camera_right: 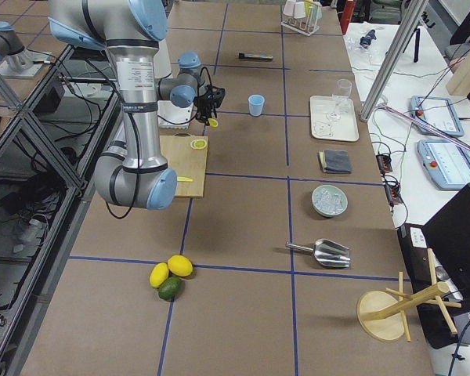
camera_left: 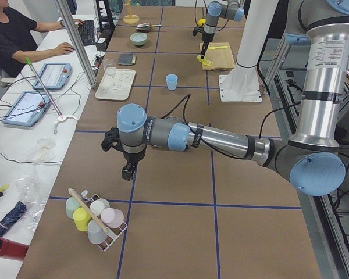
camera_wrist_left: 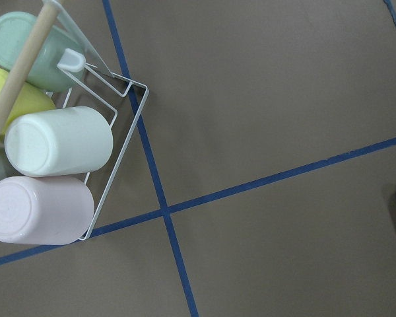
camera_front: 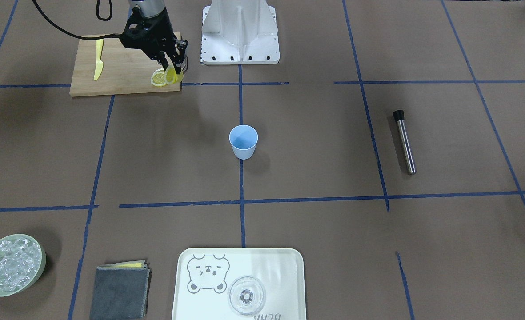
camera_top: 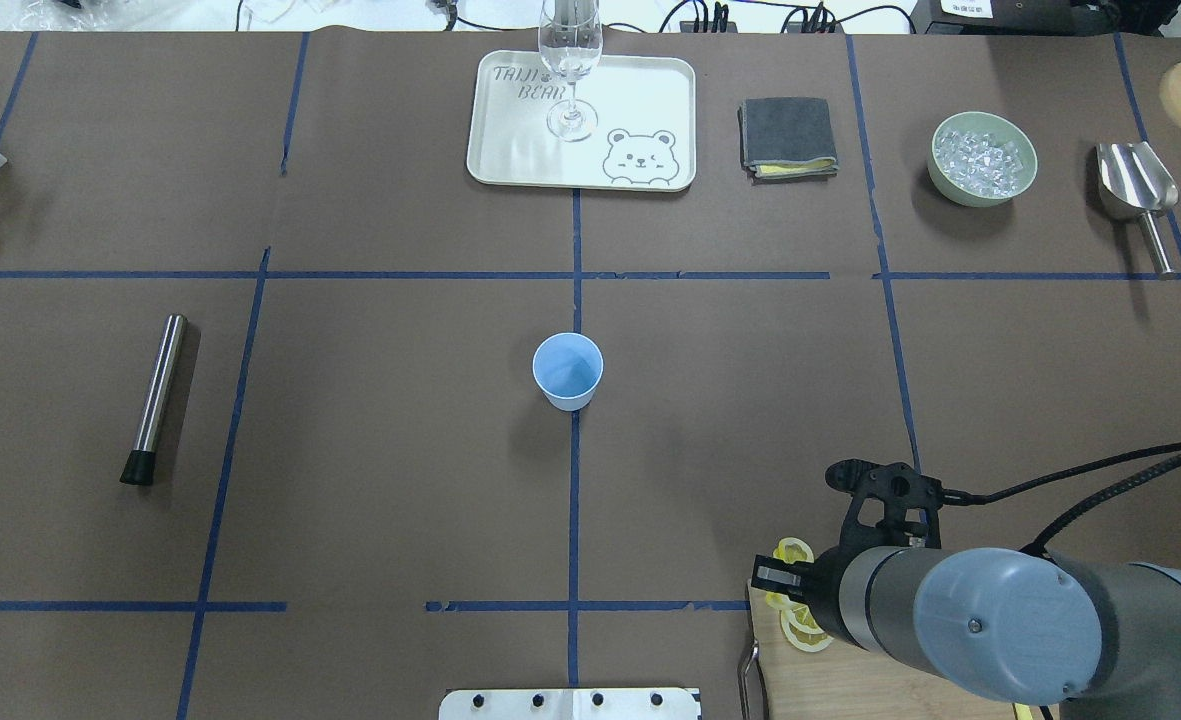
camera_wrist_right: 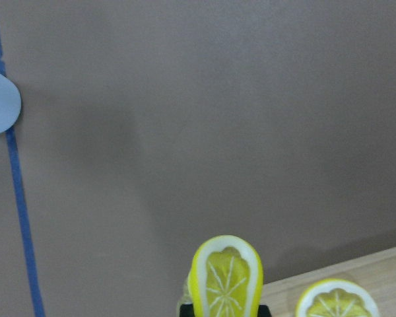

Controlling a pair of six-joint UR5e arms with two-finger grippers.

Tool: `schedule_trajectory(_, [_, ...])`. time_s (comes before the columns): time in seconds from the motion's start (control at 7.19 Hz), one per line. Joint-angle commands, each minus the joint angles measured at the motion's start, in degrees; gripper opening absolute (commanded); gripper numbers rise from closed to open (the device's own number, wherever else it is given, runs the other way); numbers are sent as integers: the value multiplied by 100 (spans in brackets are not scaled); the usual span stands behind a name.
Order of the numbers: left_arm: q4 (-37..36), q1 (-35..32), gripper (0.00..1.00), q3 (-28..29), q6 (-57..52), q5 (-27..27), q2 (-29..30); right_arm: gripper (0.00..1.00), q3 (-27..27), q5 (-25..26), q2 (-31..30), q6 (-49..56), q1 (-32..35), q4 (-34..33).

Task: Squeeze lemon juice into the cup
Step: 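Carry the lemon slice with the right gripper over the light-blue cup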

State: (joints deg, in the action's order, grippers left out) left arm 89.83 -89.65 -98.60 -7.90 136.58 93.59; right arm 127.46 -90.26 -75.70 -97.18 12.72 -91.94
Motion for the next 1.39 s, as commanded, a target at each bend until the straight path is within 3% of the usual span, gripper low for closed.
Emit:
schedule_trajectory(0.0, [0, 0, 100, -2, -1, 0, -16, 34, -456, -35, 1036, 32, 387, -596])
schedule_trajectory(0.14, [0, 0, 100, -2, -1, 0, -16, 34, -563, -53, 1222, 41, 563, -597])
schedule_trajectory(0.83, [-9, 0, 100, -107, 8, 0, -25, 36, -2274, -264, 2900, 58, 1337, -509])
schedule_trajectory(1.25, [-9, 0, 100, -116, 8, 0, -25, 40, -3145, -299, 3420, 85, 1382, -430])
